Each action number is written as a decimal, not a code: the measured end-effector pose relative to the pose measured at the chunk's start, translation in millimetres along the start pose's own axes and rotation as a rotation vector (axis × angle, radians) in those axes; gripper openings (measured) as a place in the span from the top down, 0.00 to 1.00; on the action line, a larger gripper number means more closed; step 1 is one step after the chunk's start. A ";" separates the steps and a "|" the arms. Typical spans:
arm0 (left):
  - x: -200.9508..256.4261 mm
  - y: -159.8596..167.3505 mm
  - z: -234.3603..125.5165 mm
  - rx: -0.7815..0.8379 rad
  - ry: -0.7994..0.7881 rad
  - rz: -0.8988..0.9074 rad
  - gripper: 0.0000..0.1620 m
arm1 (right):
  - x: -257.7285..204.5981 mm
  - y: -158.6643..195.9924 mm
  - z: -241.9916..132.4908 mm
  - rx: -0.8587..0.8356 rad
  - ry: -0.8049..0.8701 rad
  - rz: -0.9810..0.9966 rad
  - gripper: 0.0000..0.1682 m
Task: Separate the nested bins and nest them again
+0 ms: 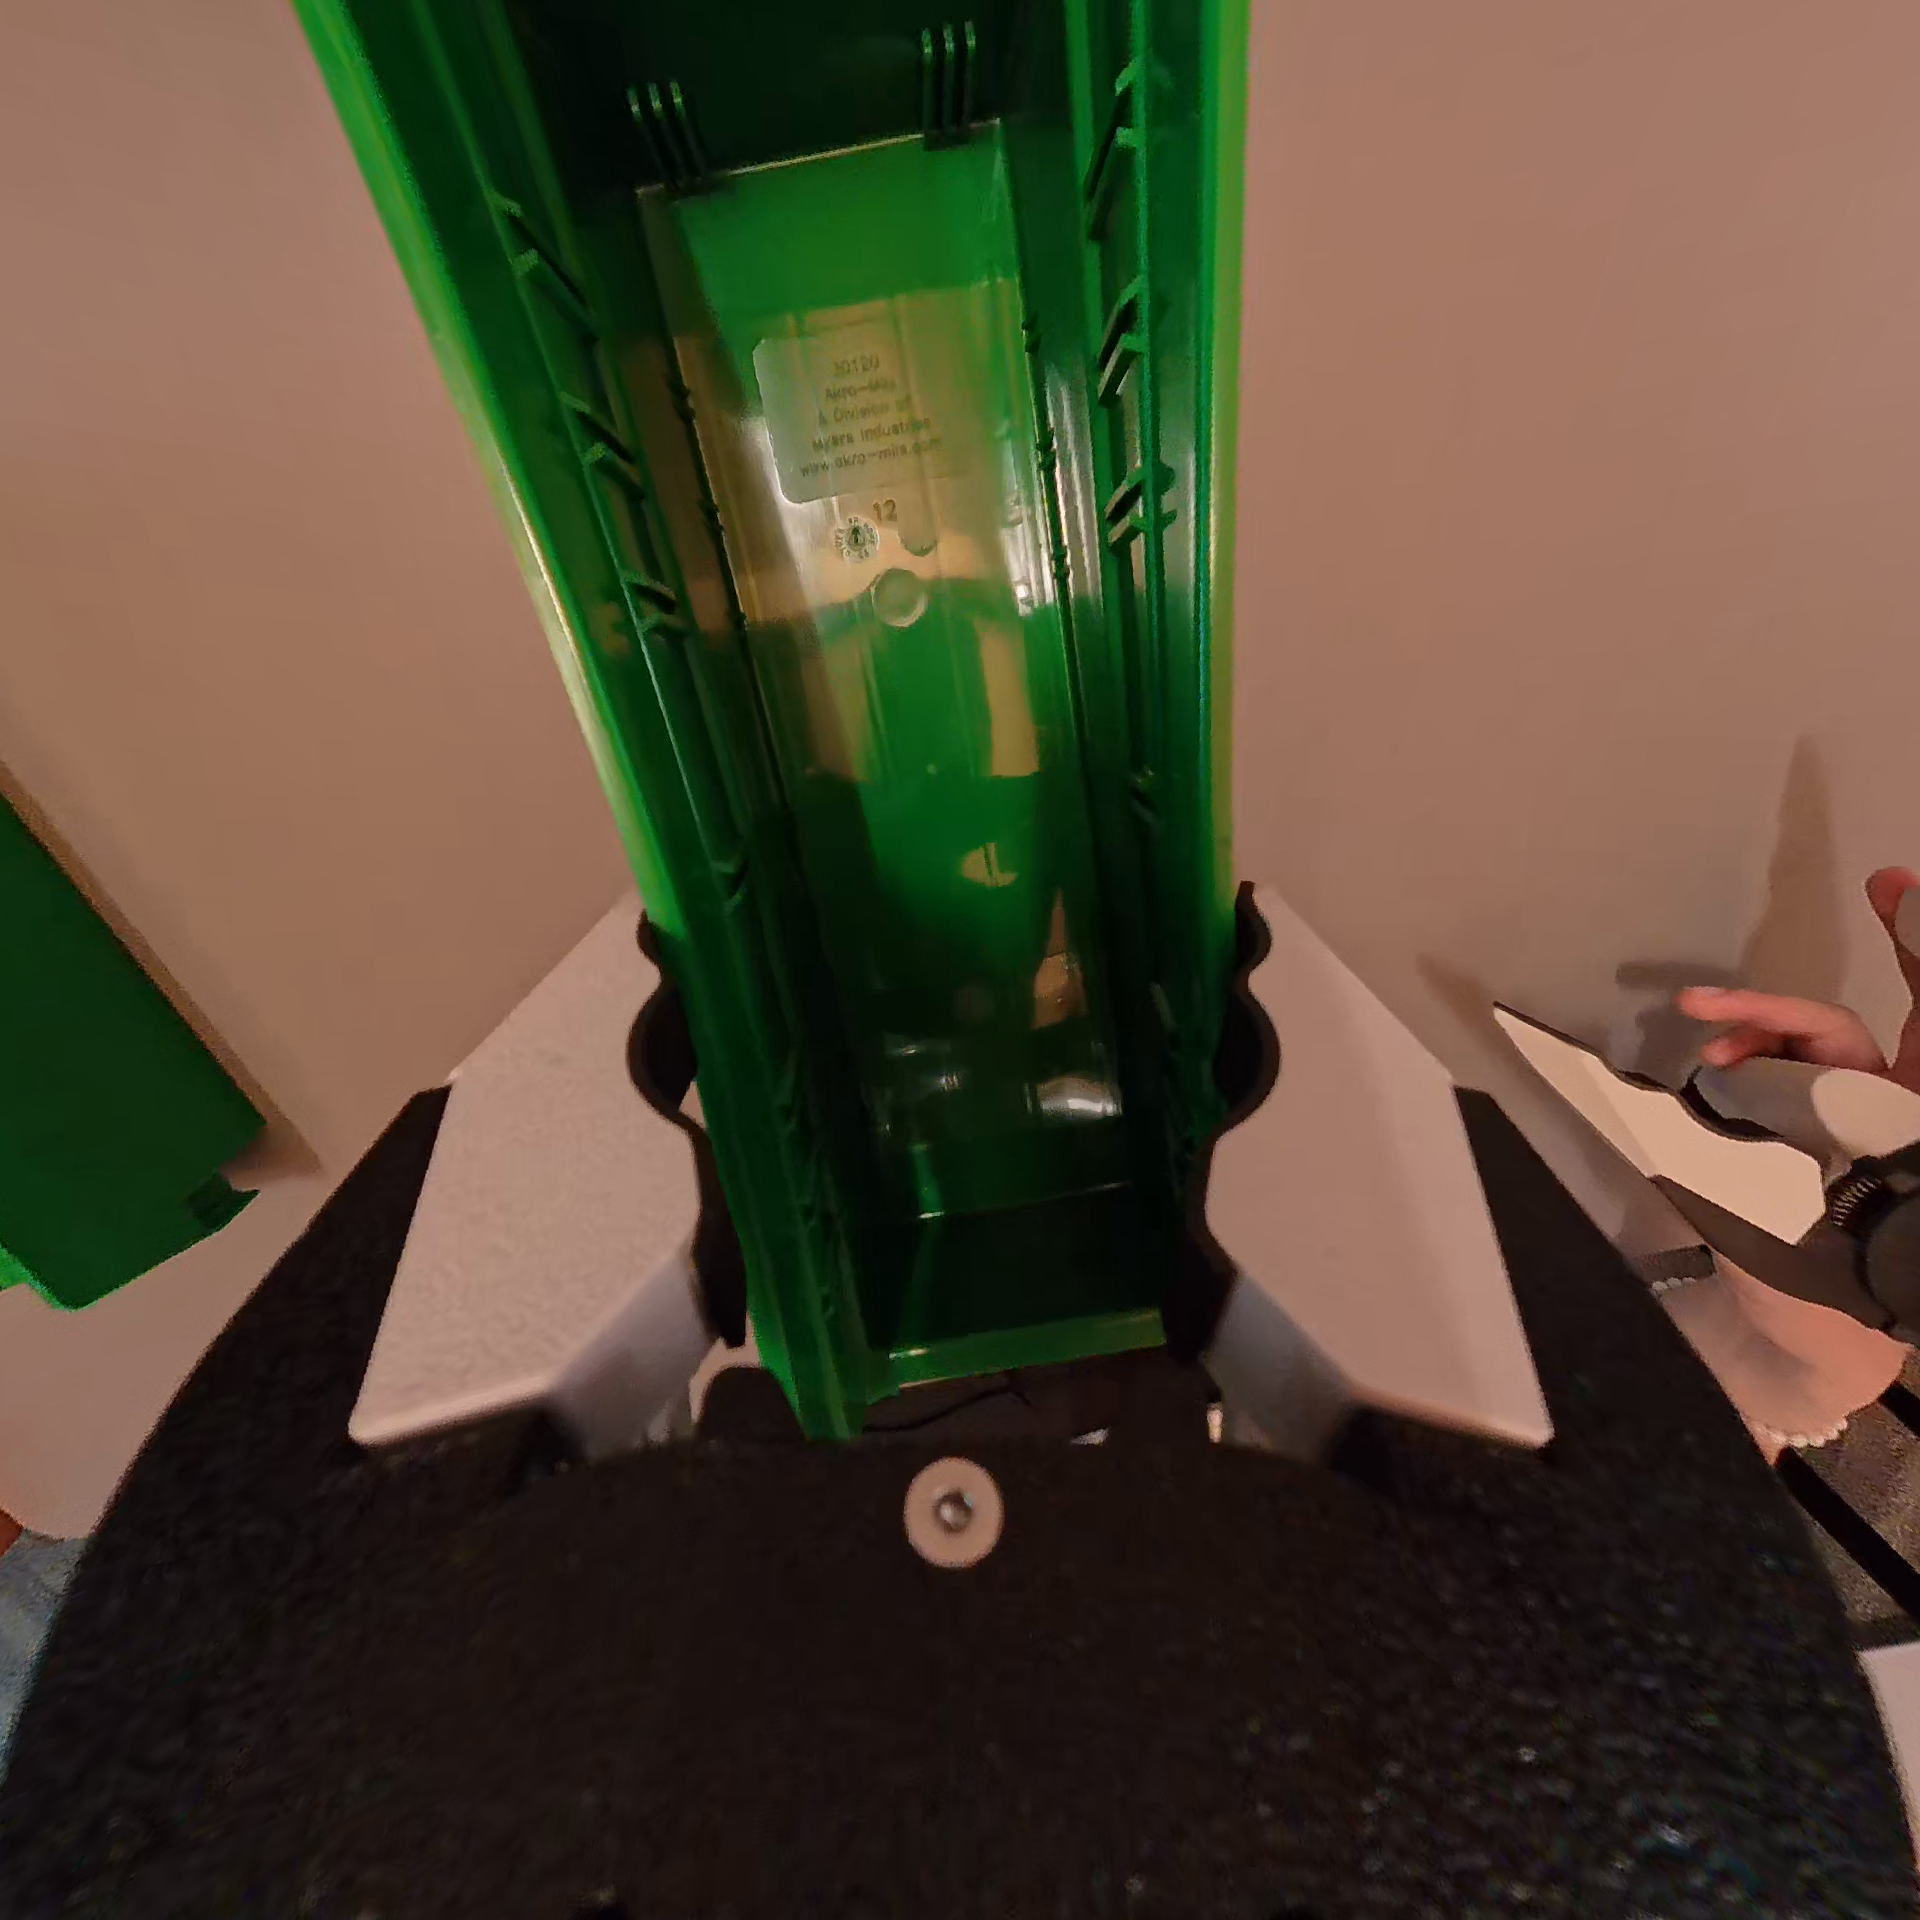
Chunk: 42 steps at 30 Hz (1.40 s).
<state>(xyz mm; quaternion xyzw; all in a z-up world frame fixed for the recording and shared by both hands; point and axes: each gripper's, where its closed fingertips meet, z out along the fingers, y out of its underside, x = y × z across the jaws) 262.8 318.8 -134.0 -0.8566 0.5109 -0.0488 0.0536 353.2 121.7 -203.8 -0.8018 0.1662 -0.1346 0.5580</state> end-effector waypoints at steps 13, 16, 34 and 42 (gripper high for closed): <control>2.8 -7.3 -44.8 0.040 -0.017 0.007 0.41 | -2.5 1.6 0.8 -0.007 -0.004 -0.007 0.16; -2.2 -12.7 -63.6 0.072 -0.004 0.003 0.41 | -4.1 1.2 0.4 -0.006 -0.006 -0.013 0.16; -158.7 17.6 -48.8 0.051 -0.045 -0.141 0.41 | 8.1 10.6 2.9 -0.029 0.011 0.019 0.16; -184.1 29.7 23.0 0.032 0.009 -0.178 0.40 | 7.4 16.9 8.2 -0.049 0.011 0.018 0.16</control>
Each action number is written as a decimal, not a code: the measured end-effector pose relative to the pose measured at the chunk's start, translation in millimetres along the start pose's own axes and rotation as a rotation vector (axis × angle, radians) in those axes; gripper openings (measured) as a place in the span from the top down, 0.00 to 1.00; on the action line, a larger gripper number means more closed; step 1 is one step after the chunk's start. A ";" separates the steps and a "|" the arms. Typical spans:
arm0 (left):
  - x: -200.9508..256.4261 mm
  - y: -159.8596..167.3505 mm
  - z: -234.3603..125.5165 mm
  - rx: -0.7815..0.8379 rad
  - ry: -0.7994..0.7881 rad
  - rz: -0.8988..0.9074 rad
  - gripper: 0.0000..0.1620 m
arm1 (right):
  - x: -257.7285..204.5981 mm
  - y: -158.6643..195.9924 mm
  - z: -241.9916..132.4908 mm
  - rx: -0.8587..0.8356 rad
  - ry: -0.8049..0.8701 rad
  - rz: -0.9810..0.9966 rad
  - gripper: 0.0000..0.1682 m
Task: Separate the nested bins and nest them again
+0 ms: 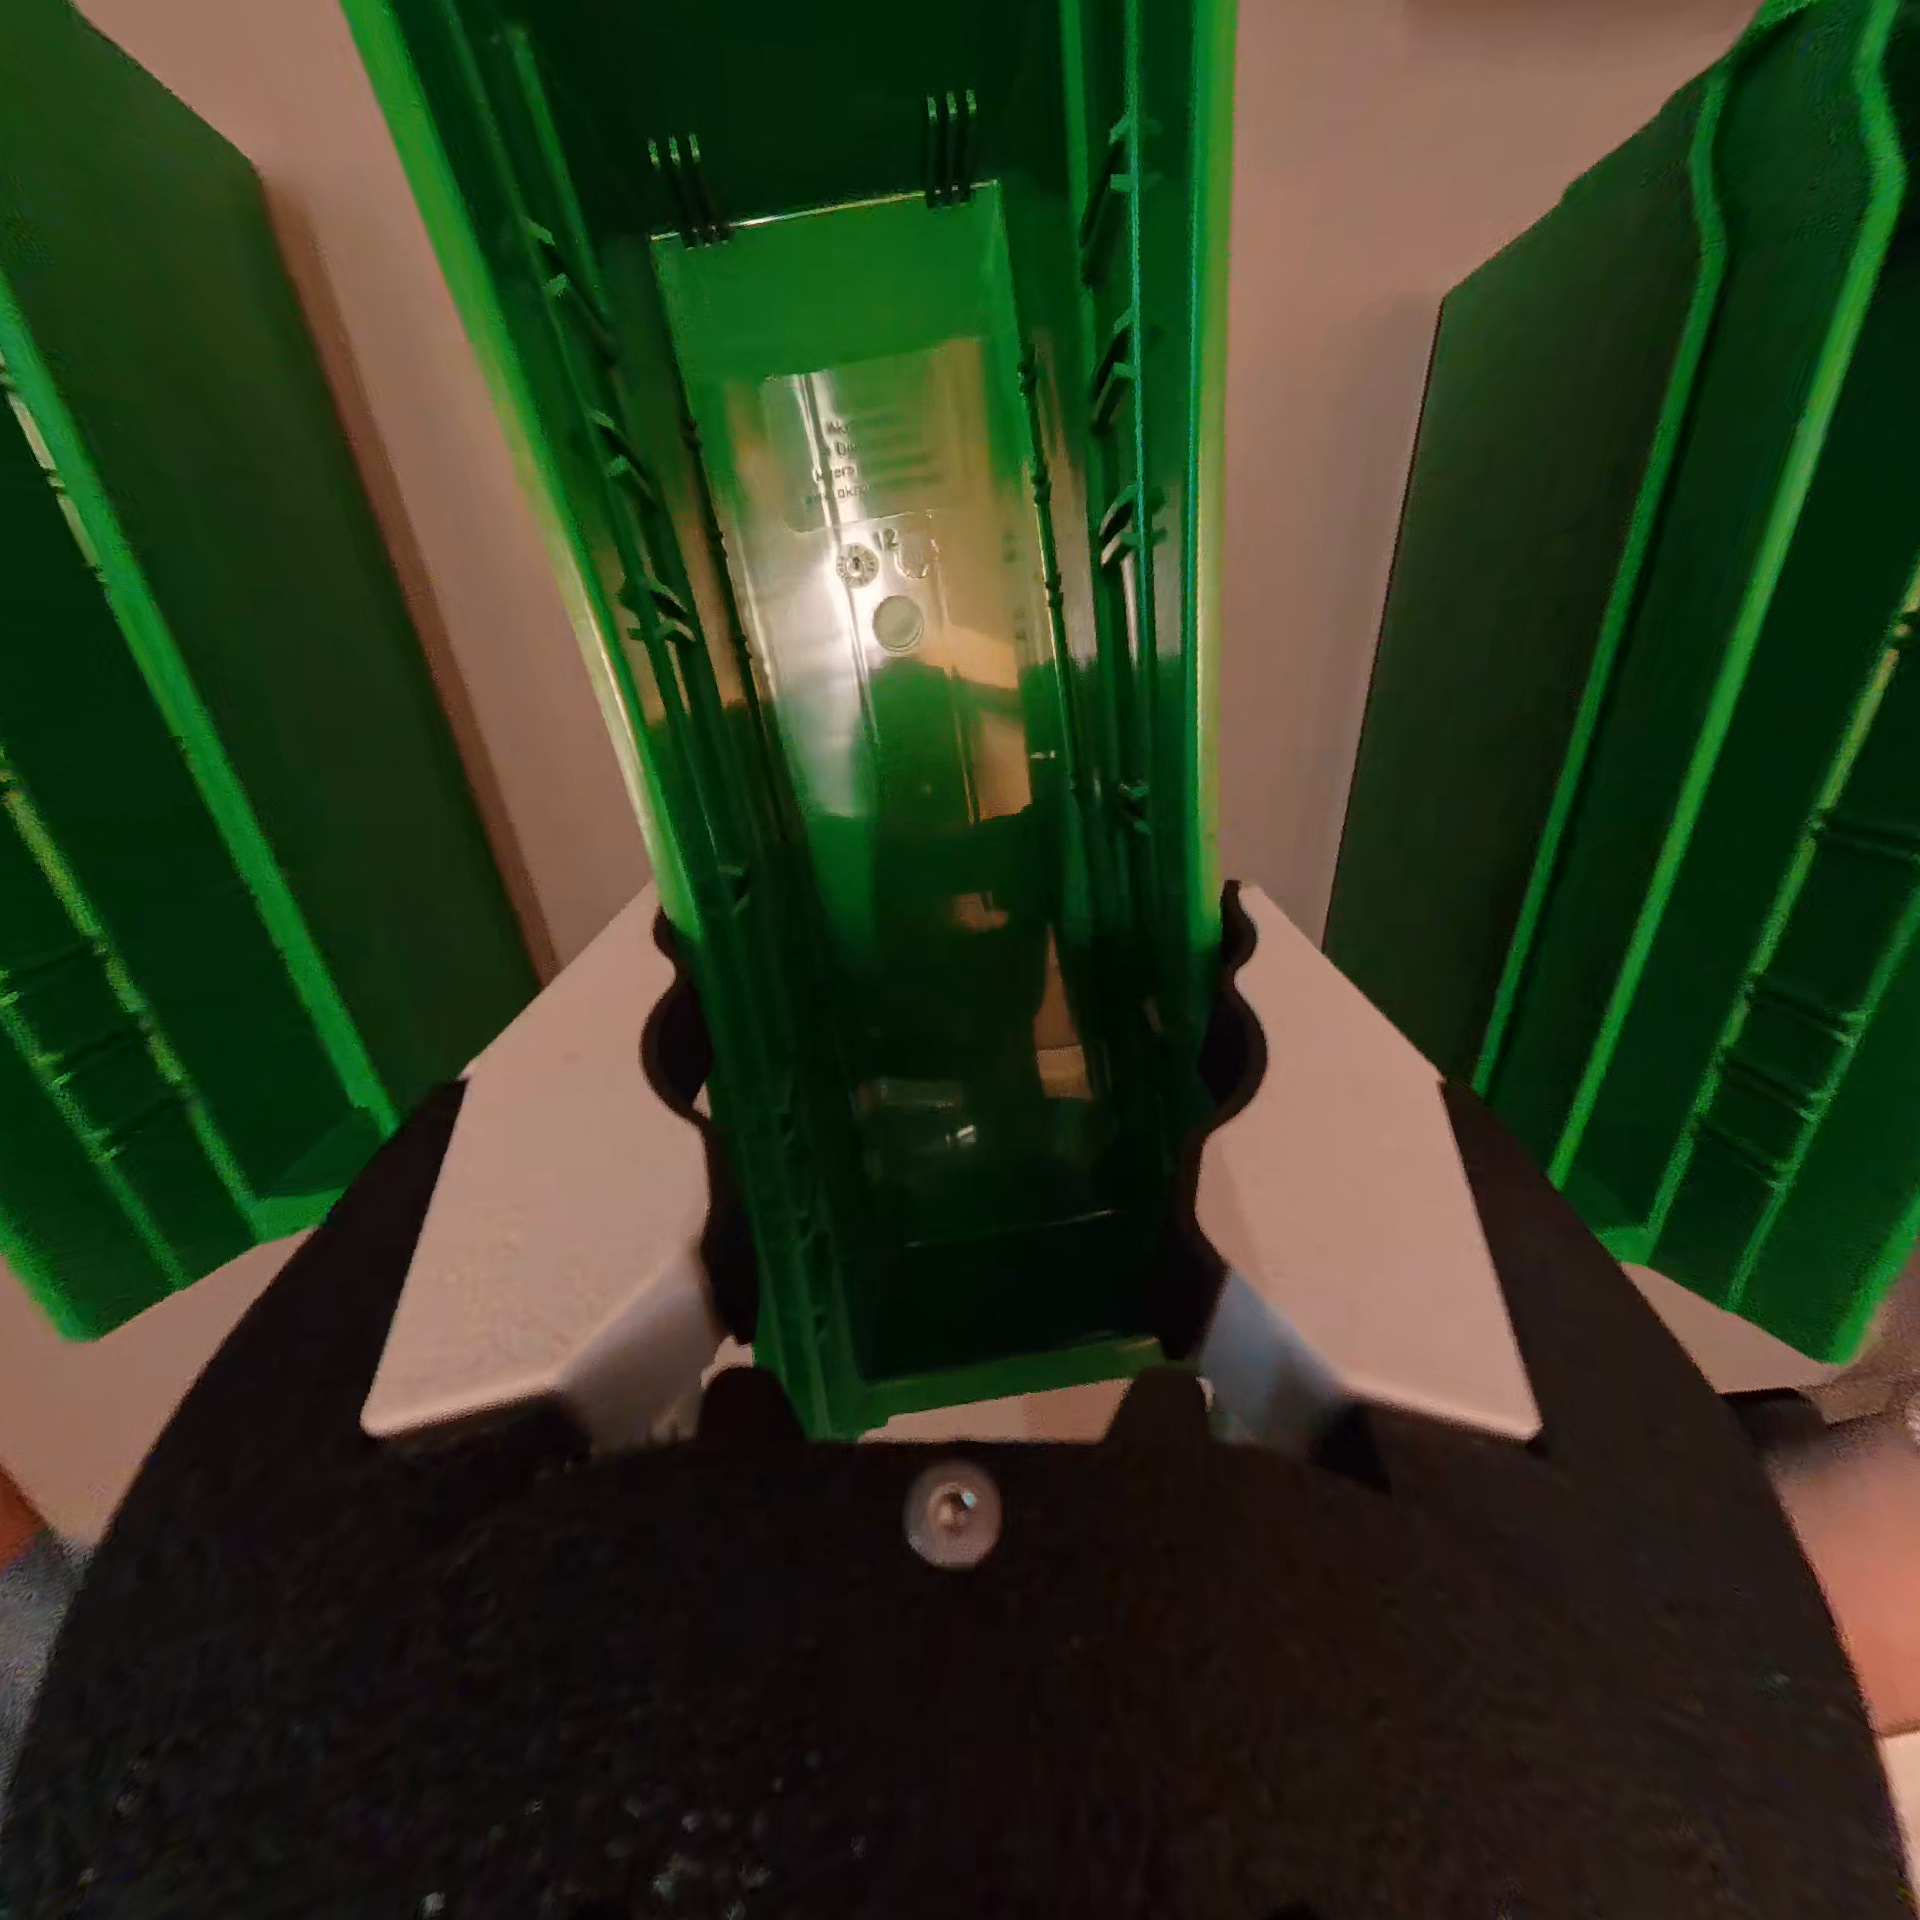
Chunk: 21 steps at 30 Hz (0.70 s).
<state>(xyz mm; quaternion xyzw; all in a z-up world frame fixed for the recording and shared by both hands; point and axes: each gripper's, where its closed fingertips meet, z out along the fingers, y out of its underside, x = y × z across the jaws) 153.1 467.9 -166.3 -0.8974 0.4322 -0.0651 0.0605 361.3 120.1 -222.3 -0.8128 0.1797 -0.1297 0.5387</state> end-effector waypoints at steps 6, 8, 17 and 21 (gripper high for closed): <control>-6.5 -5.1 28.6 0.024 -0.028 0.028 0.40 | -9.4 6.0 6.4 -0.026 -0.011 -0.028 0.16; -6.6 -5.4 36.1 0.034 -0.028 0.025 0.40 | -14.3 6.8 8.3 -0.033 -0.022 -0.033 0.16; -11.1 0.4 57.1 0.057 -0.036 0.030 0.34 | -31.1 7.6 6.2 -0.096 -0.050 -0.027 0.18; -10.2 1.0 57.6 0.089 -0.028 0.049 0.30 | -38.7 -5.8 -0.2 -0.055 -0.072 -0.012 0.18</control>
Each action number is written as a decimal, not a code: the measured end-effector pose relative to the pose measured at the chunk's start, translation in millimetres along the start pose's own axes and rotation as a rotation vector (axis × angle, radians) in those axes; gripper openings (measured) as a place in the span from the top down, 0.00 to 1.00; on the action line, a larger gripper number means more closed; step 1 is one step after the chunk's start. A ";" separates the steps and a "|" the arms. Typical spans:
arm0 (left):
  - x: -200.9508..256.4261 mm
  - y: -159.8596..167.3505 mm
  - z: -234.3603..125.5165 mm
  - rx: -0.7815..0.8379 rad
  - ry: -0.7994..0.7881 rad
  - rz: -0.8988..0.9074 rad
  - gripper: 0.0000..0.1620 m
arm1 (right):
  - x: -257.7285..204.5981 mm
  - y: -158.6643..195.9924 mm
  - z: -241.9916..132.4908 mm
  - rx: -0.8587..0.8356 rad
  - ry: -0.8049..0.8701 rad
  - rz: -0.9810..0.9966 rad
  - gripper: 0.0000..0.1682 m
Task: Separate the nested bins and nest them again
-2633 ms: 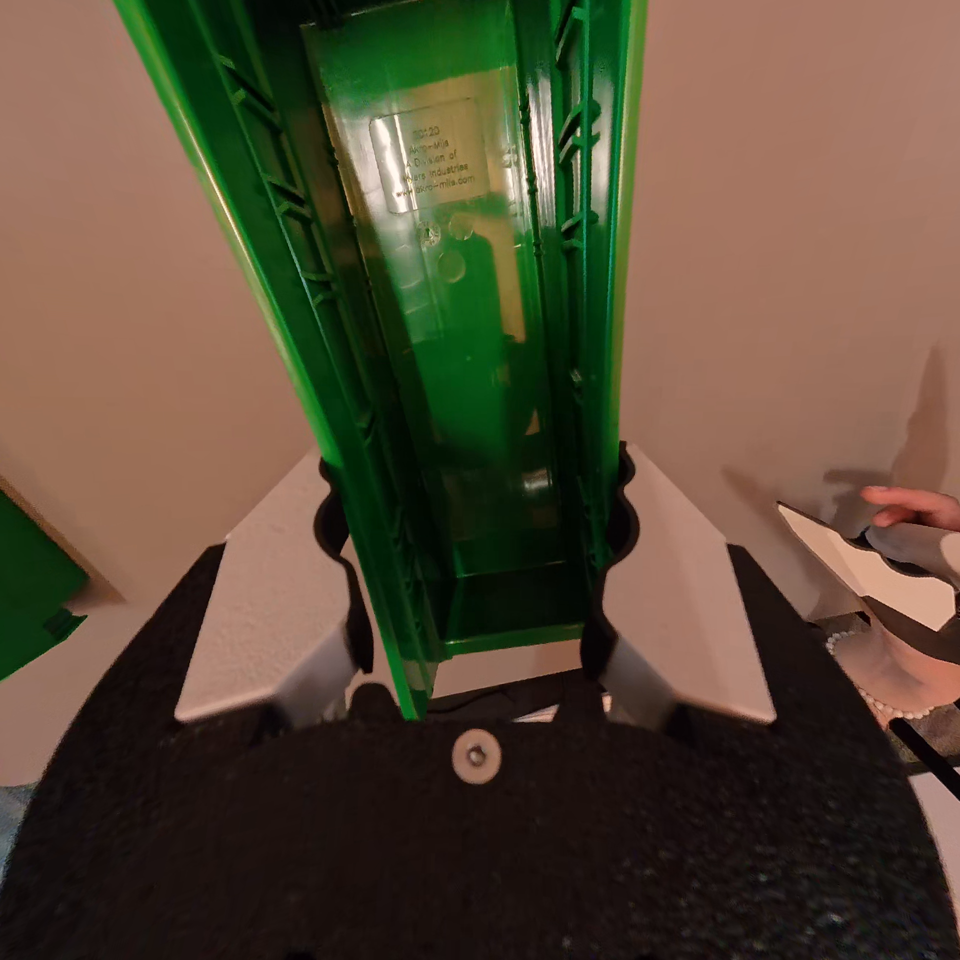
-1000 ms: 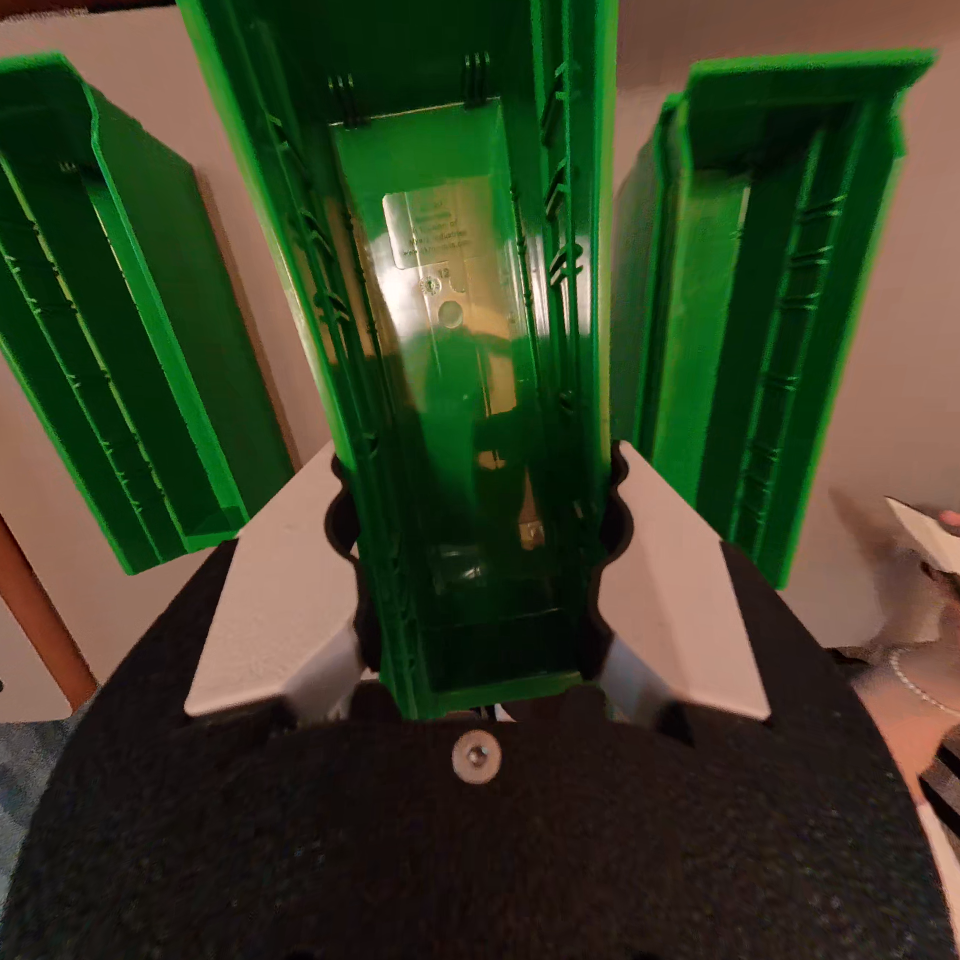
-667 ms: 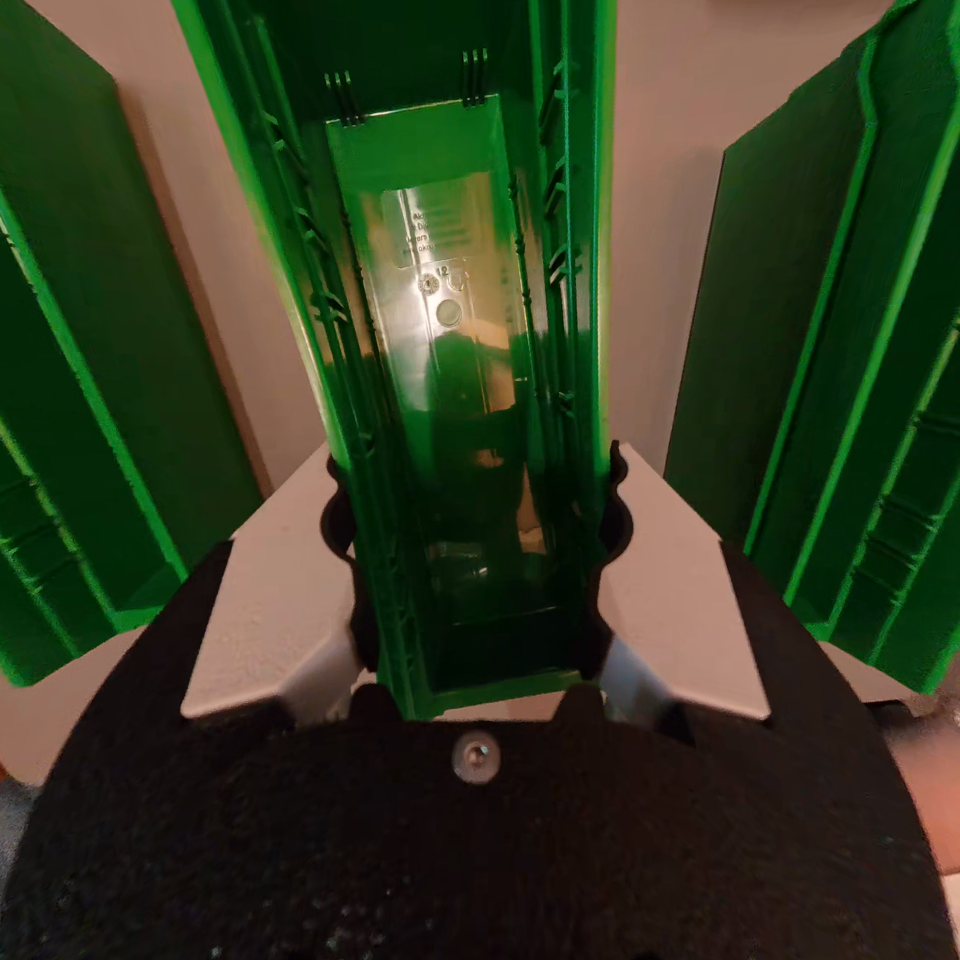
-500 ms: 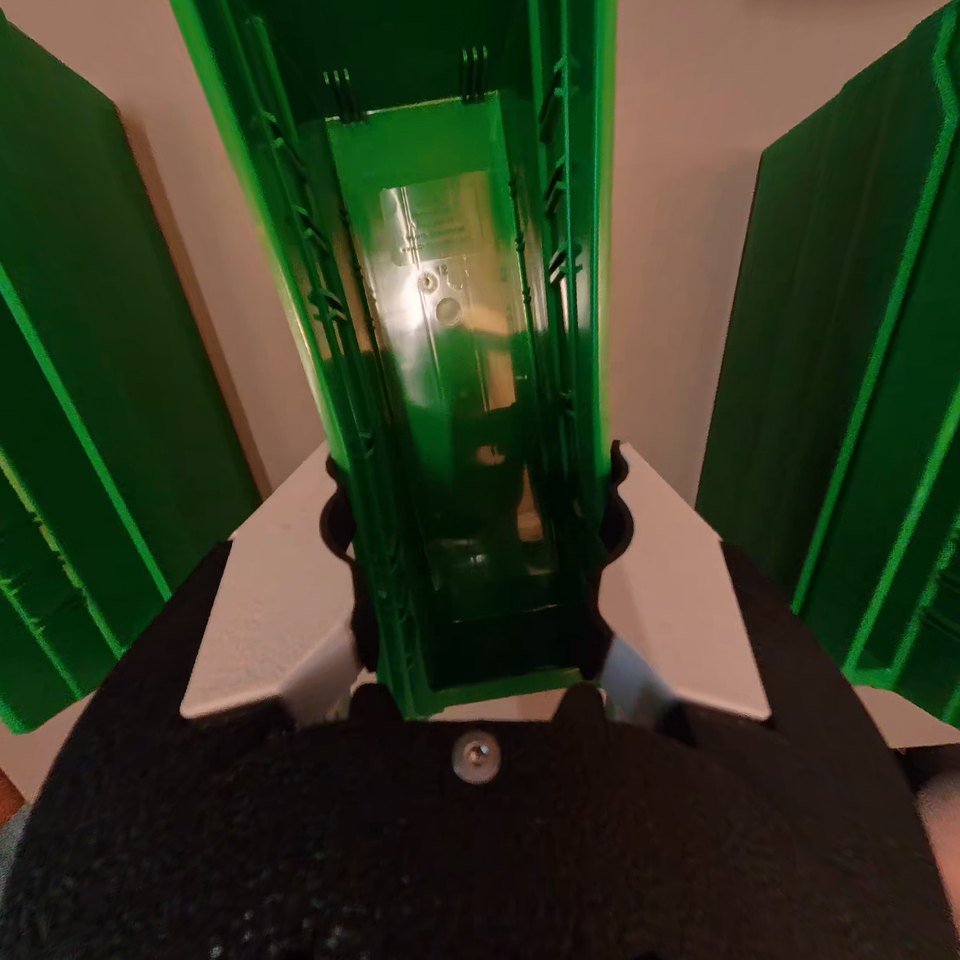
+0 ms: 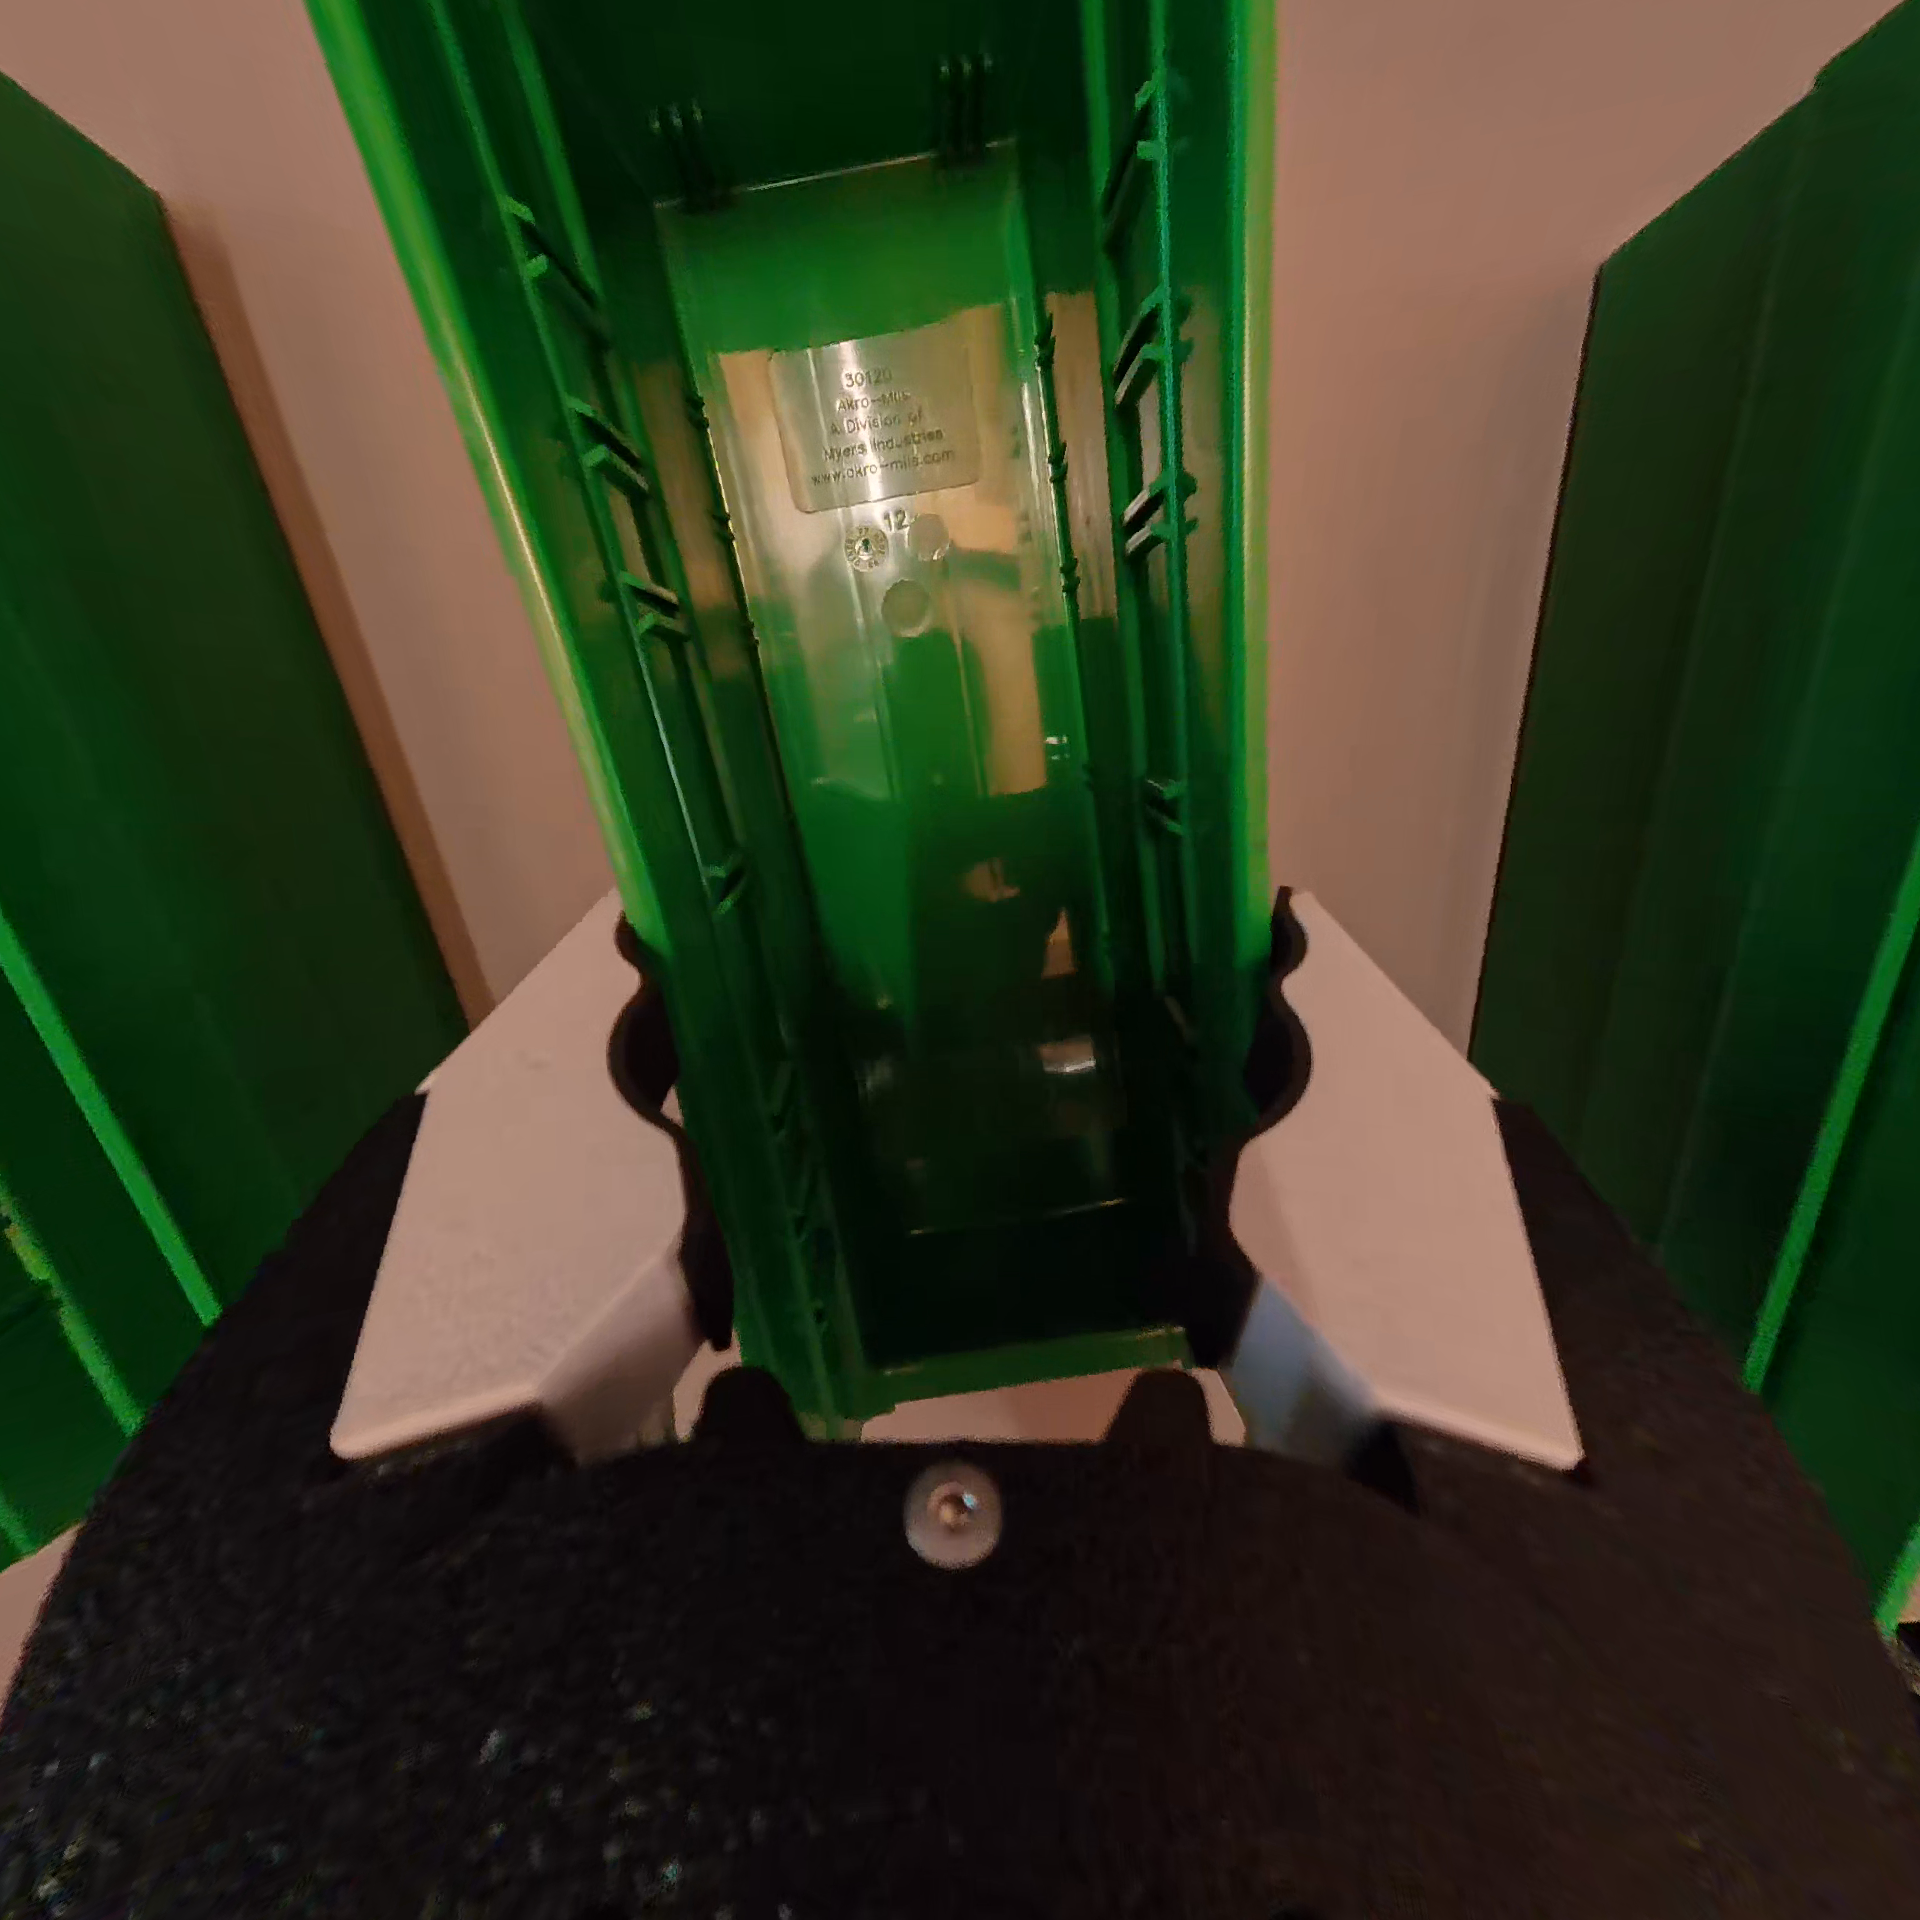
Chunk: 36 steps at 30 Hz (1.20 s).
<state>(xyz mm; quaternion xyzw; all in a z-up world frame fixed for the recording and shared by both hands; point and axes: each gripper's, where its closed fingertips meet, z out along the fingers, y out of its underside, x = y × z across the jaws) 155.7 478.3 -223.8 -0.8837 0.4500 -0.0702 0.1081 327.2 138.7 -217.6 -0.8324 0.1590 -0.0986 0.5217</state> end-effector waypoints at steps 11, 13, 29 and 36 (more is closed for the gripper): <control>3.6 7.2 -3.2 0.032 0.021 0.034 0.23 | -27.1 -25.1 -16.1 0.081 -0.065 0.044 0.18; 4.0 -4.8 -18.1 0.122 0.014 0.016 0.28 | -32.6 -29.5 -20.7 0.102 -0.078 0.066 0.18; -6.2 107.6 -129.5 1.194 -0.221 0.180 0.34 | -84.2 -109.6 -10.5 0.050 -0.032 0.109 0.16; -16.2 128.8 -87.9 1.064 -0.199 0.185 0.33 | -116.2 -143.5 48.6 -0.159 0.044 0.095 0.15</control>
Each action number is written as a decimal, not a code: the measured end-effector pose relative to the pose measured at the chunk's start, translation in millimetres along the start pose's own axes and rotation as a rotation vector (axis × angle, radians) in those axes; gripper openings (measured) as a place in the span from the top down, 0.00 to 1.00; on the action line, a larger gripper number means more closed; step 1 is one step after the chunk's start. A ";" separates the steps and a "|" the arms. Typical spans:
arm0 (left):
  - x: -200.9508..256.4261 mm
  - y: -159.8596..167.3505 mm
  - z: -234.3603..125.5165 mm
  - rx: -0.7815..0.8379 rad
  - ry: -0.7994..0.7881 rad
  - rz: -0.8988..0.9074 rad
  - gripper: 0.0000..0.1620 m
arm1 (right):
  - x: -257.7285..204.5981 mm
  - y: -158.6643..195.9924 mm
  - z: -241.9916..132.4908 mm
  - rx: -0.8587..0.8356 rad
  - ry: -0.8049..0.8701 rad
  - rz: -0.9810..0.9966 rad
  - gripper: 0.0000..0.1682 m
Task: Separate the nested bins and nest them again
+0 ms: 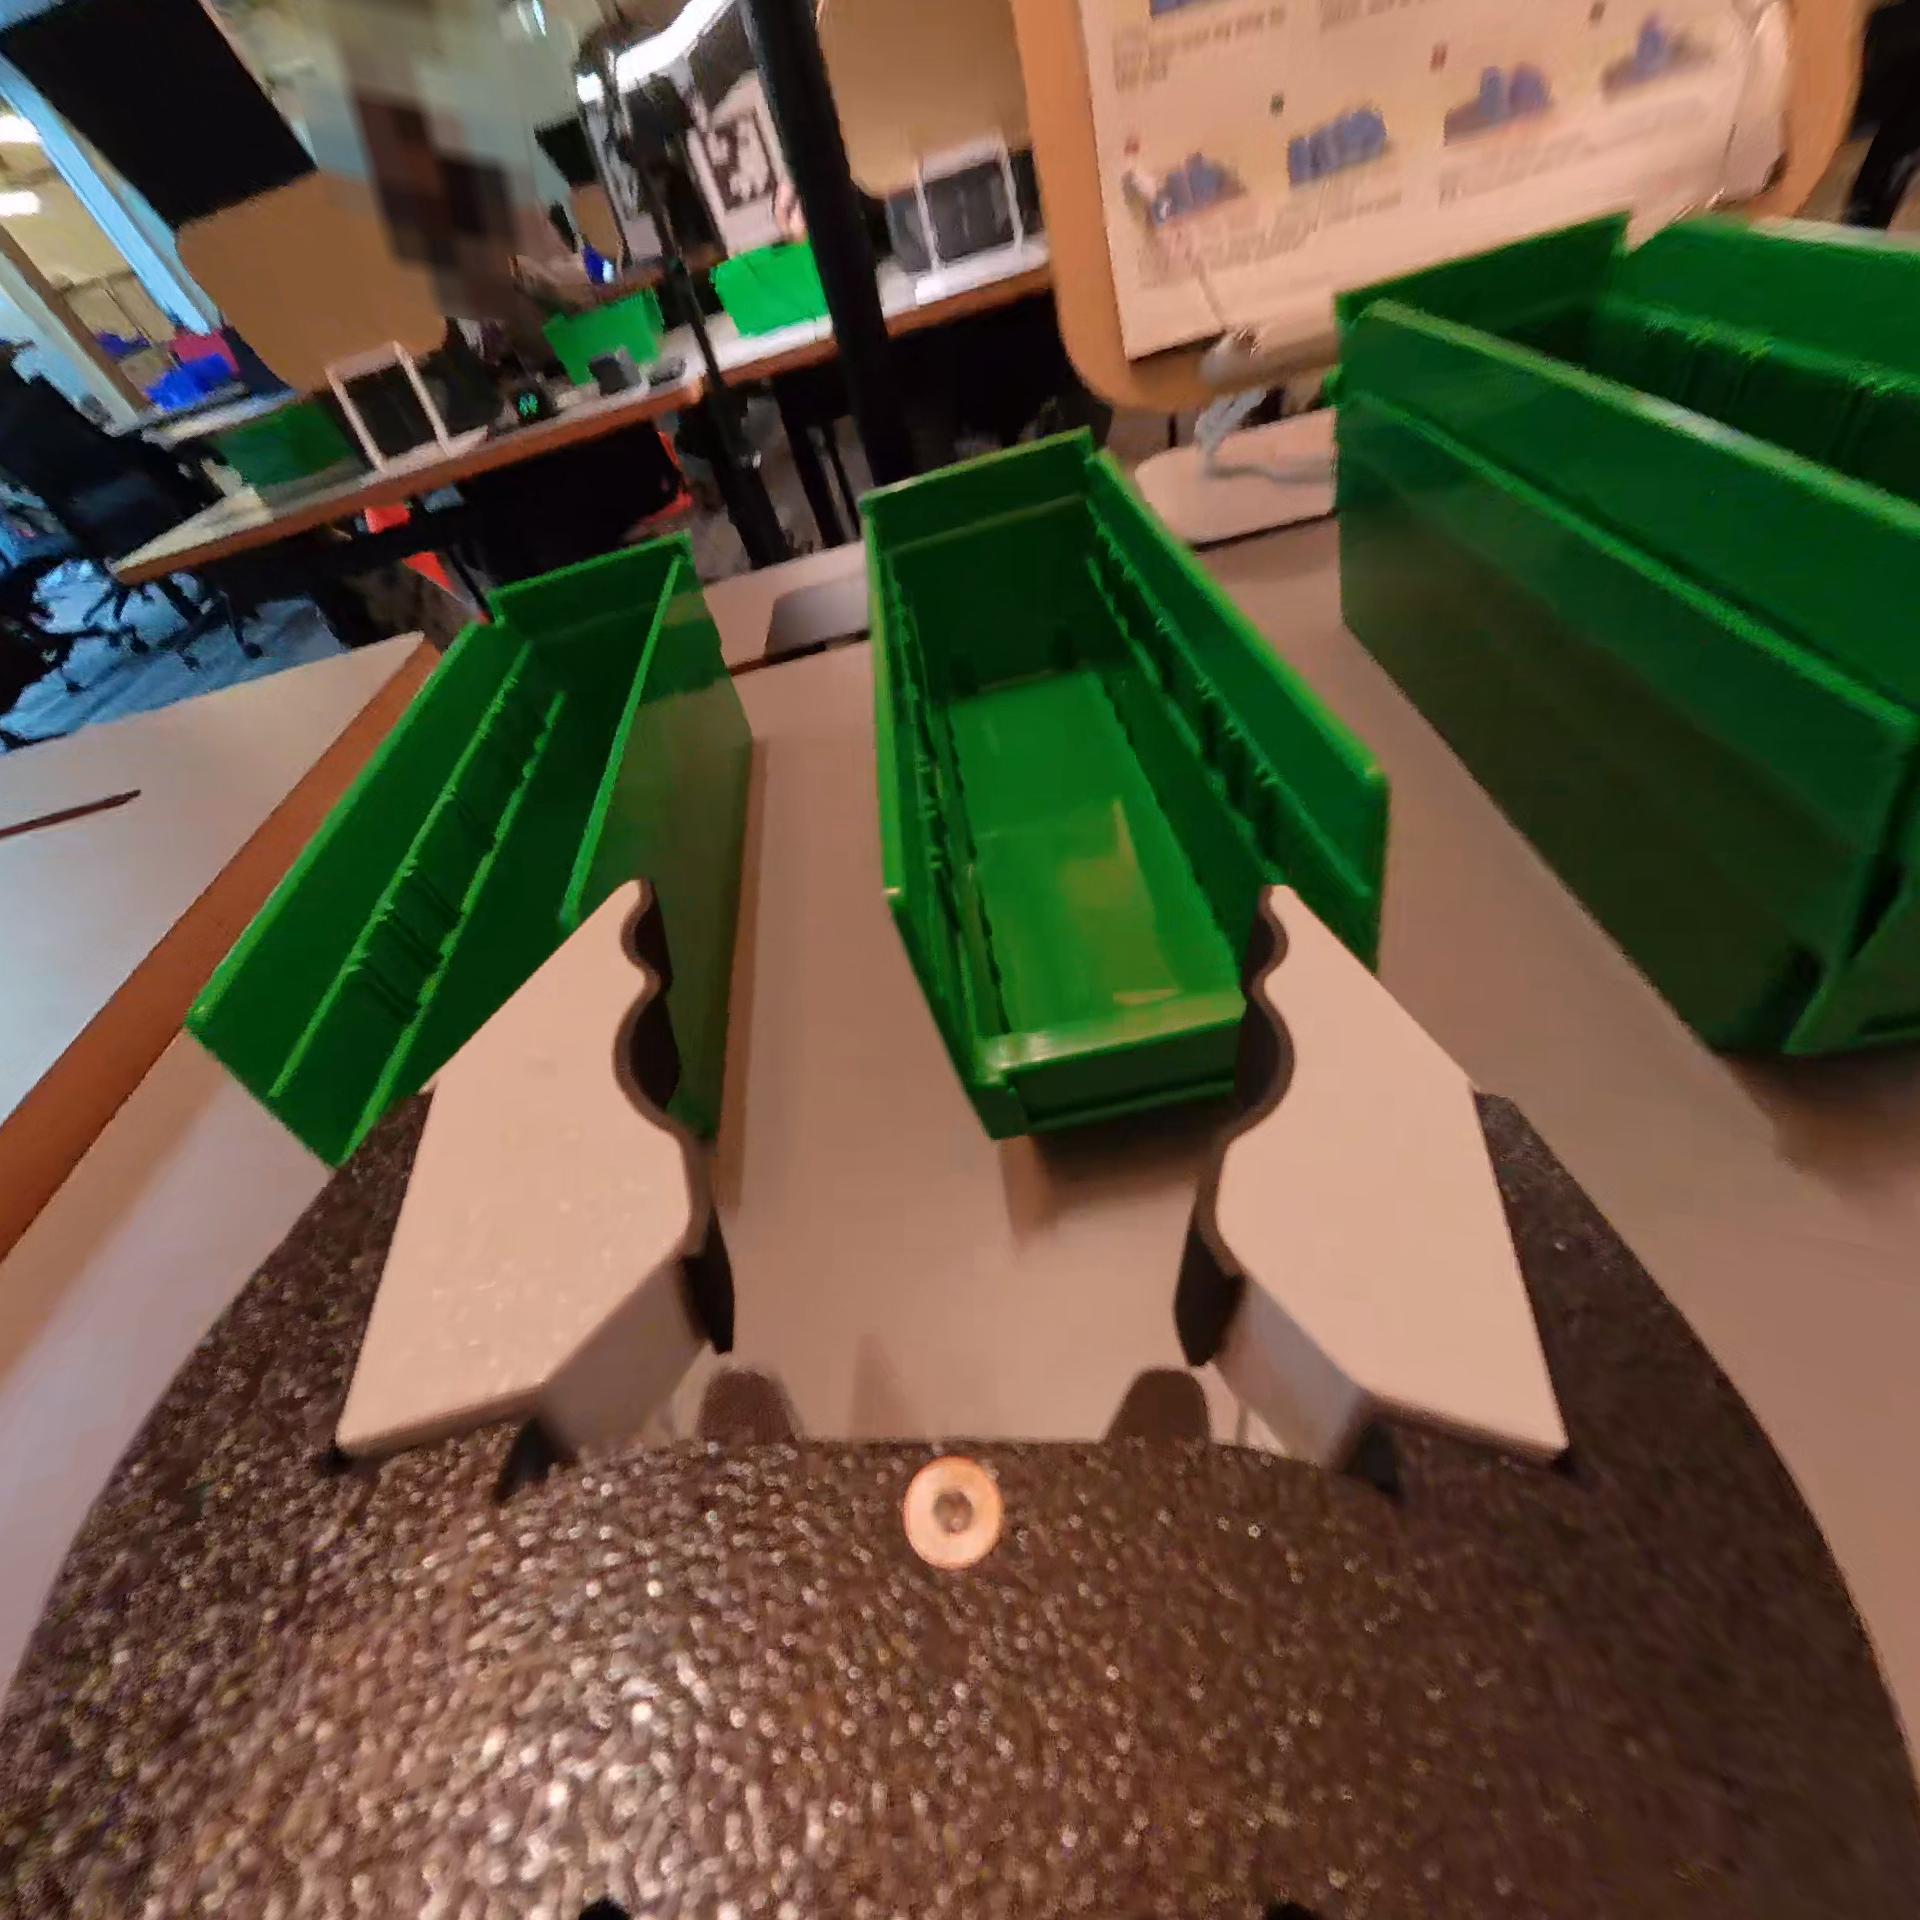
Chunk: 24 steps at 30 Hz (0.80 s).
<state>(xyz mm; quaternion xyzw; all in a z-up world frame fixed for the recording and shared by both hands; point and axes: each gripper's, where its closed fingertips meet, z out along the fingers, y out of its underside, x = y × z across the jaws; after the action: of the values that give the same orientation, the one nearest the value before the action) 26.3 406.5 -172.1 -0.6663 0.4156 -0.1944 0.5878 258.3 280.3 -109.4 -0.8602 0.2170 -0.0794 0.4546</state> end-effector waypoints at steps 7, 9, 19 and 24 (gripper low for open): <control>-5.0 11.8 8.9 -0.057 0.111 -0.212 0.34 | -5.5 17.3 54.9 -0.289 0.117 0.104 0.27; -0.7 17.3 11.2 -0.087 0.144 -0.223 0.34 | -1.8 21.7 61.4 -0.338 0.163 0.139 0.26; 8.5 24.9 13.0 -0.130 0.217 -0.247 0.34 | 1.1 25.5 77.2 -0.398 0.289 0.069 0.21; 12.4 26.9 13.5 -0.151 0.240 -0.263 0.35 | 0.6 31.8 76.9 -0.426 0.255 0.124 0.19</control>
<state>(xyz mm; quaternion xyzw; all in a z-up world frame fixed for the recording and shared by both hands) 34.8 406.2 -203.5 -0.7290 0.4058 -0.3158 0.4519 275.0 321.8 -179.5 -0.9047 0.3365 -0.1117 0.2362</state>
